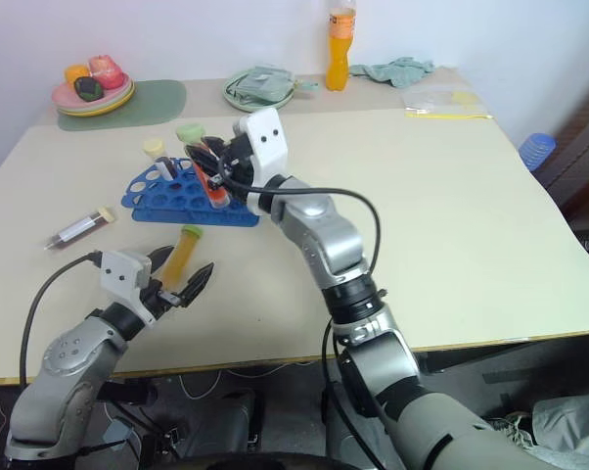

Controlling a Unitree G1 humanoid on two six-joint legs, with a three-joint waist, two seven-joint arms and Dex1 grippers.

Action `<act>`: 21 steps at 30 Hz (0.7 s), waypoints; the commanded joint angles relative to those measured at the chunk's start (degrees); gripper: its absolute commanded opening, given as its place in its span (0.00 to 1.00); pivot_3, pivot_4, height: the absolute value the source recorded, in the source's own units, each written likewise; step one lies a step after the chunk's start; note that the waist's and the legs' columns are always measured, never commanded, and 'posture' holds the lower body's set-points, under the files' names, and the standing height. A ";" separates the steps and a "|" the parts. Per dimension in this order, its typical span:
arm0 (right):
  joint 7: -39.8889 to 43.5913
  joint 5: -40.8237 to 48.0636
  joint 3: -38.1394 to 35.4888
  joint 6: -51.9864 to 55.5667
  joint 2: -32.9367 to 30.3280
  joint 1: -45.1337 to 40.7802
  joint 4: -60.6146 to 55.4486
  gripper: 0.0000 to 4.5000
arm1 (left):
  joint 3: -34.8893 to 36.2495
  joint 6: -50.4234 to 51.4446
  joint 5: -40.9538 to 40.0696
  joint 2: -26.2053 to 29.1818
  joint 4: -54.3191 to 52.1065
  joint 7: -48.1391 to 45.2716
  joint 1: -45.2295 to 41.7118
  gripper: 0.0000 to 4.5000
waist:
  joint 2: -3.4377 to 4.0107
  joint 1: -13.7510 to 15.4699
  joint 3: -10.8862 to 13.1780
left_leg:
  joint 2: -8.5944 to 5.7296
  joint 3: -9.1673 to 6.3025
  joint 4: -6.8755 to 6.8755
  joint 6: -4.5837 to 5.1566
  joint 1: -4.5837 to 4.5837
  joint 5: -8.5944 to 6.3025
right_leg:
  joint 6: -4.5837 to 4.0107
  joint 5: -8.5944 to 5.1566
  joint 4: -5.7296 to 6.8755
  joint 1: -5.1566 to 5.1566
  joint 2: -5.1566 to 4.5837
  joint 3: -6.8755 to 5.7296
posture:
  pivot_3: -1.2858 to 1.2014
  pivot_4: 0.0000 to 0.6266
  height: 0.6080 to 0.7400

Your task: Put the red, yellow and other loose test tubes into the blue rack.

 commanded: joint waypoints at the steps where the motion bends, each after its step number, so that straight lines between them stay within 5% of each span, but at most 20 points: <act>1: -1.10 -1.68 -0.77 -8.75 2.89 -0.70 5.35 0.23 | 2.10 -1.49 -0.43 0.04 -1.93 0.18 1.00 1.00 | 0.01 -0.14 0.01 | 0.00 -0.01 -0.01 0.00 0.00 0.00 | 0.00 0.00 0.00 0.00 0.01 0.00 | 0.52 0.24 1.00; 21: -2.70 -5.10 -1.35 -25.94 6.82 -8.91 30.17 0.23 | 1.29 0.50 -0.55 0.17 -2.75 -0.07 -0.03 1.00 | 0.06 -0.27 0.03 | 0.02 -0.04 -0.03 -0.01 0.02 0.00 | -0.01 0.00 0.01 -0.02 0.06 0.00 | 0.52 0.24 1.00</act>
